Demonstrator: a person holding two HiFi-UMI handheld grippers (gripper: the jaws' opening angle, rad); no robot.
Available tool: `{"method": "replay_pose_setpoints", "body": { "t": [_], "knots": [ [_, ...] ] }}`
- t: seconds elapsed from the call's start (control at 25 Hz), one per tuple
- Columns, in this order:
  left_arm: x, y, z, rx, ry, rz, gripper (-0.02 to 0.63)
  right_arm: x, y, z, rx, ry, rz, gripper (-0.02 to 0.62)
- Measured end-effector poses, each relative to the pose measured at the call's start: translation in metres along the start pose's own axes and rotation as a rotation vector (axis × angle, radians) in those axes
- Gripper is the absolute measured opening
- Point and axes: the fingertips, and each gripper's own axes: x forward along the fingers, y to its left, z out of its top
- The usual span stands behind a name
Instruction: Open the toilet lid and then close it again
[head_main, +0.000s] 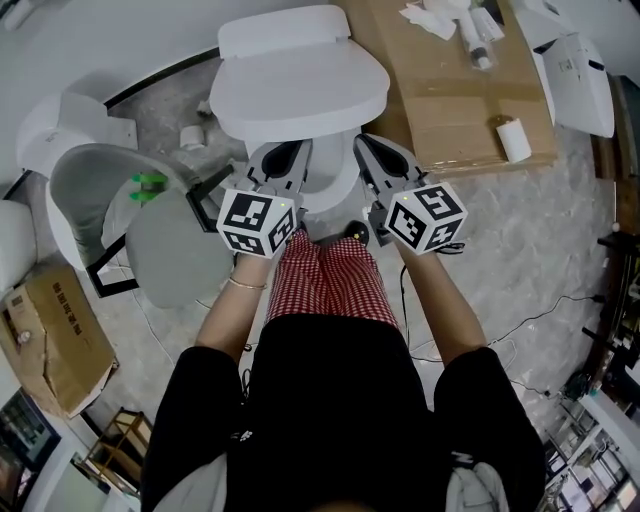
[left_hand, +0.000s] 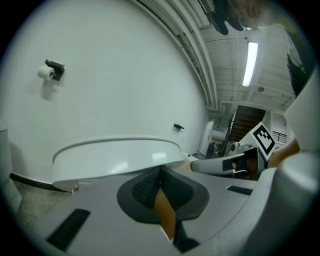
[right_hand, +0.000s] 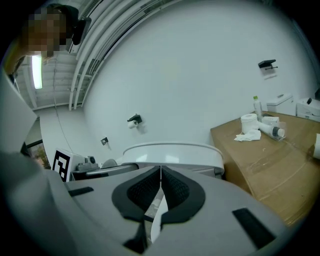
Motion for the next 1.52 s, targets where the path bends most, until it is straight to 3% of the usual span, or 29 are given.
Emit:
{"method": "replay_pose_setpoints", "body": {
  "t": [0.16,0.32,0.6,1.52],
  "knots": [
    [0.002,-0.001,-0.002,-0.013,-0.003,0.009,0.005,-0.006,-0.008,0.027,-0.015,-0.066,-0.014,0.023],
    [0.002,-0.005,-0.007,-0.019,-0.007,0.016,0.004,0.004,-0.017,0.040,-0.059,-0.067,-0.040,0.023],
    [0.001,-0.007,-0.013,-0.031,-0.007,0.031,0.004,0.008,-0.025,0.028,-0.016,-0.048,-0.047,0.023],
    [-0.005,-0.010,-0.038,-0.057,0.004,0.056,0.004,0.001,-0.025,0.000,-0.030,-0.003,-0.009,0.023]
  ]
}}
